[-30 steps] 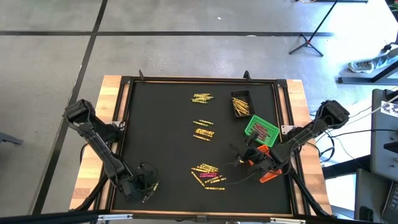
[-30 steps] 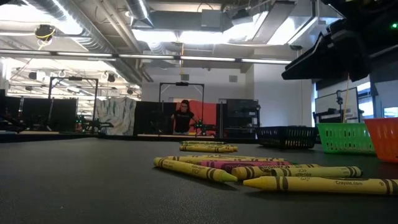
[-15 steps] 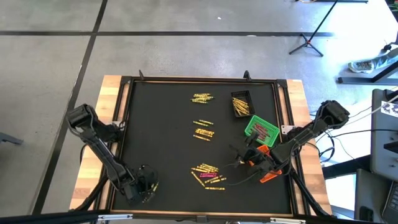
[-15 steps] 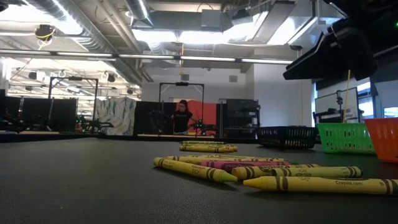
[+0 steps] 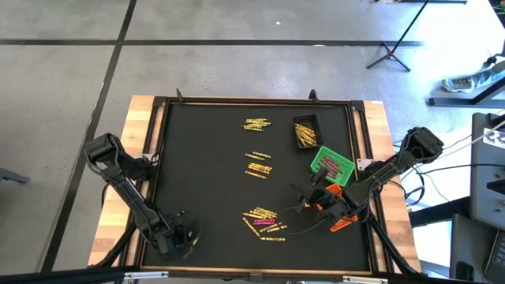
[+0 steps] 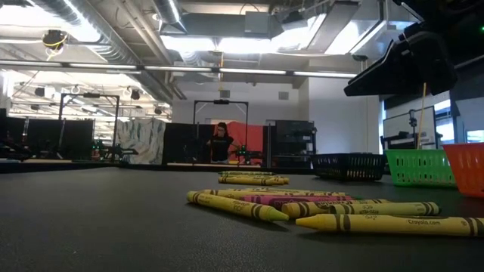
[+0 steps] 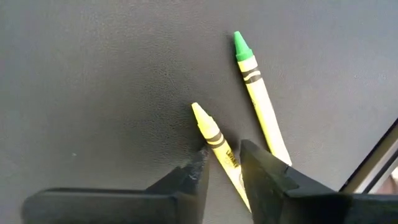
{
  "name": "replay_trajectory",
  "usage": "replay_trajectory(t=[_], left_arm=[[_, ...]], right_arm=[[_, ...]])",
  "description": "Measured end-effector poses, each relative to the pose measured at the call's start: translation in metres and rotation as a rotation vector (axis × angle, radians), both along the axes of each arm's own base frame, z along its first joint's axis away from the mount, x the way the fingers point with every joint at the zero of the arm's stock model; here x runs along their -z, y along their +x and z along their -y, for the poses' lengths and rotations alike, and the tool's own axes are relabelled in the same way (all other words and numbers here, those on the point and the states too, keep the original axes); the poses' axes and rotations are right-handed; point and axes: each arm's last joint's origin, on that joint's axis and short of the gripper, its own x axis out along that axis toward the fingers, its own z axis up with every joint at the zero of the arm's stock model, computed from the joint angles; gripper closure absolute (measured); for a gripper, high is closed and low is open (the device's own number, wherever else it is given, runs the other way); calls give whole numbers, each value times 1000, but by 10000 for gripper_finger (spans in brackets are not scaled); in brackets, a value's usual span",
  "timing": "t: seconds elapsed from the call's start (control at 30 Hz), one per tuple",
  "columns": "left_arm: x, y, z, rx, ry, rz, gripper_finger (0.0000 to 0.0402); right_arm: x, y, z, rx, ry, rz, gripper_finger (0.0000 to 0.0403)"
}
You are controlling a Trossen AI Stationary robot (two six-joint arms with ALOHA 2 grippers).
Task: Sort crayons
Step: Put the light green crayon into the orange basket
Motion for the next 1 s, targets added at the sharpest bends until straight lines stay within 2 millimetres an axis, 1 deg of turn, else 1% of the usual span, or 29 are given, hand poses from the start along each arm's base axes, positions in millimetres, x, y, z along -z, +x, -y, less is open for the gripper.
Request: replay_trajectory(t=[0.27,0.47,0.6,0.67,0.8,0.9,1.0], left_arm=[[0,0,0,111,34,11,393],[-3,-1,-1,139,33,18,392],[-16,-1,-3,144,23,85,395],[-23,0,-5,167,69,159,397],[-35,5,-12,199,214,339,397],[-41,14,-17,212,352,467,396],[-46,28,-23,242,474,556,396]], right_arm=[[0,0,0,-3,-4,-6,178],[0,0,-1,-35,-22,-42,178],[0,2,-4,-93,48,-56,178],[1,2,-4,-117,68,-75,178],[0,4,-8,-167,138,-74,178],[-2,9,-9,-217,217,-59,171],[-4,13,-9,-255,272,-51,152]])
